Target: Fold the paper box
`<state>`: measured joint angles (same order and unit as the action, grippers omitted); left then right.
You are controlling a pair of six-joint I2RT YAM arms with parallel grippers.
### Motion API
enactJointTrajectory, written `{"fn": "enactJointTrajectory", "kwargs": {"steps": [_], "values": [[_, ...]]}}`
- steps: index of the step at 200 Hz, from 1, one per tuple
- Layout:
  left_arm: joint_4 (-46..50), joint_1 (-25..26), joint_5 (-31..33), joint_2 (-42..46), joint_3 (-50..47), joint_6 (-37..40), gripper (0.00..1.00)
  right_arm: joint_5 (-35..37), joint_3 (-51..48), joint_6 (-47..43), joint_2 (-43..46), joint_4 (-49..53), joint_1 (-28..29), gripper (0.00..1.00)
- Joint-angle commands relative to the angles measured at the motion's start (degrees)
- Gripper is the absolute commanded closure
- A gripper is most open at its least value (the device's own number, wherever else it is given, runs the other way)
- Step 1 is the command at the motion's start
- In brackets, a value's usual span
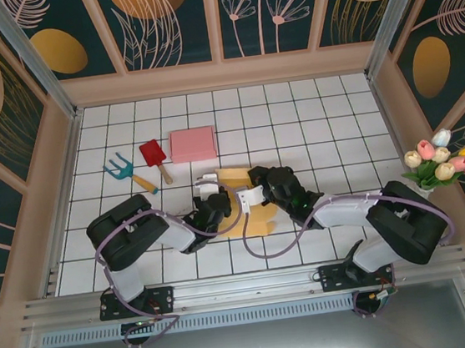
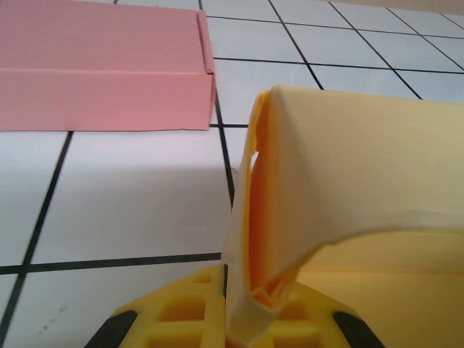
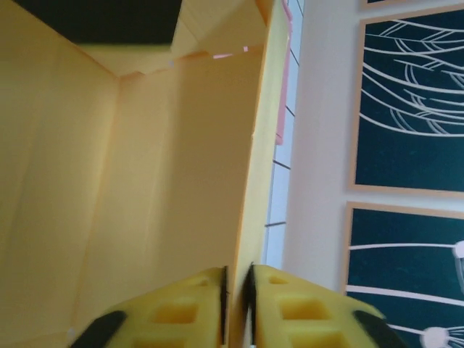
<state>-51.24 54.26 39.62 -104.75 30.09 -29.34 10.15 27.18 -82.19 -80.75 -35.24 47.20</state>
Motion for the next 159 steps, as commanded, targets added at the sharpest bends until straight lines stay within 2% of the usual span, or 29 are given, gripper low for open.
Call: {"fn": "enactJointTrajectory", "kwargs": {"steps": [1,37,49,69,82,94,136,159], "values": [[-2.2,-1.6,3.9,-0.6,-1.5,1.8,0.94,-4.8,-0.4,5.5,3.2,7.3,0.5,0.74],[-3.7,-1.7,2.0,0.9,-2.9,5.9,0.94,-9.1,1.1,13.1,9.8,12.9,0.8,0.64],[-4.6,-1.7,1.0,1.4,-3.5,7.3,0.94,-11.5,0.8,16.8,12.5,12.5,0.9,0.63],[-7.3,-1.6,-2.9,2.3,-5.3,9.9,0.95,-11.5,-0.8,24.7,16.8,8.2,0.8,0.62],[-9.4,-1.6,-6.2,3.3,-7.0,11.4,0.96,-9.6,-1.3,32.8,18.8,5.9,0.9,0.62],[-10.6,-1.7,-8.2,4.3,-8.3,12.2,0.96,-5.0,-0.7,43.0,20.2,5.1,0.8,0.62],[-11.4,-1.6,-12.4,5.8,-10.0,15.0,0.96,2.9,1.2,77.9,21.5,11.2,0.8,0.63],[-11.8,-1.6,-12.3,5.4,-10.4,15.1,0.95,6.1,3.2,87.7,18.3,17.9,0.9,0.62]]}}
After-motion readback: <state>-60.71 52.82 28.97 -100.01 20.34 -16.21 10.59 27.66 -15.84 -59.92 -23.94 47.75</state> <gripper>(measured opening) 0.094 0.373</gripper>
